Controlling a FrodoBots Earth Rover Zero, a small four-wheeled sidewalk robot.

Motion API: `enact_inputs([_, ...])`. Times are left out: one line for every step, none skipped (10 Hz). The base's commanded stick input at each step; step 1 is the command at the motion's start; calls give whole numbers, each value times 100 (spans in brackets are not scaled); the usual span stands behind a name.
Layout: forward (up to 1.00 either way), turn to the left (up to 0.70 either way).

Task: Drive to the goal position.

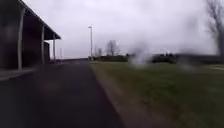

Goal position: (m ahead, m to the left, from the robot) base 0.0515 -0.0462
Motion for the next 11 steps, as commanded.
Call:
enact_inputs([100, 8])
enact_inputs([100, 2])
enact_inputs([100, 0])
enact_inputs([100, 0])
enact_inputs([100, 0])
enact_inputs([100, 0])
enact_inputs([100, 1])
enact_inputs([100, 10])
enact_inputs([100, 19])
enact_inputs([100, 29])
enact_inputs([100, 38])
